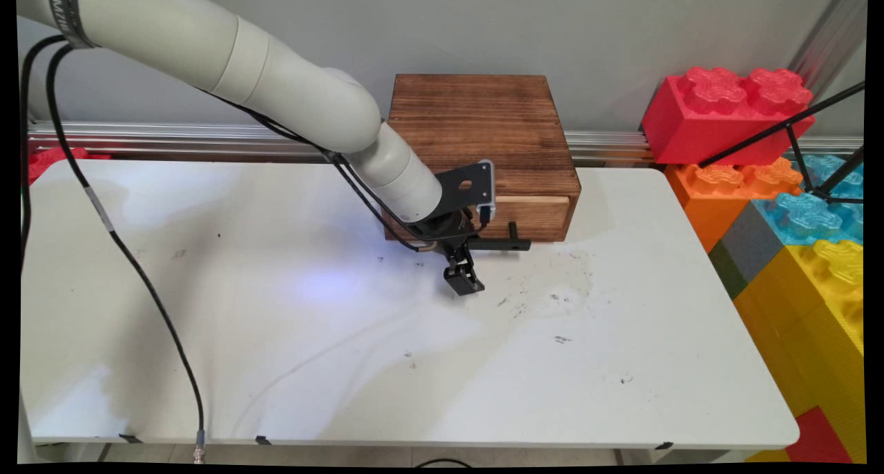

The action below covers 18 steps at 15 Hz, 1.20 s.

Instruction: Open the drawer

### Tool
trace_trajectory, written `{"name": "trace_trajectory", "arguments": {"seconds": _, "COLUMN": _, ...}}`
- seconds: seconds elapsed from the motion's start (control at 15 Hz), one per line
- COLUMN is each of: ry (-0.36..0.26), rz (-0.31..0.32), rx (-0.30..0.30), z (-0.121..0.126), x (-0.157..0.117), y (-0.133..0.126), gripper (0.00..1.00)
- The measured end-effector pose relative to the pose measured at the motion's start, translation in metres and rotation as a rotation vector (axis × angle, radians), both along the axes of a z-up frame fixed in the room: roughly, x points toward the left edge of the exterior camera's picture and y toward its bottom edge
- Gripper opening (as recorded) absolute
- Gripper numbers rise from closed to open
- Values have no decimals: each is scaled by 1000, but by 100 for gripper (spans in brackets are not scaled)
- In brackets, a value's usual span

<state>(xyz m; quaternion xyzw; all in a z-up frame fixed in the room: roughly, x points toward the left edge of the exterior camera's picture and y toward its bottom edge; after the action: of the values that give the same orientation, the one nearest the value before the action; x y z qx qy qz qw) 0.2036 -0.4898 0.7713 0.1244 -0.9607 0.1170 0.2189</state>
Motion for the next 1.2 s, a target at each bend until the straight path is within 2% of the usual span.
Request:
{"name": "trace_trajectory", "arguments": {"seconds": 0.73, "ry": 52, "rz": 19, "rx": 42, "z": 1, "x": -1, "y": 34, "gripper": 100}}
{"name": "trace_trajectory", "arguments": {"seconds": 1.2, "ry": 91, "rz": 11, "rx": 69, "z": 3, "x": -4, "y": 63, "gripper": 100}}
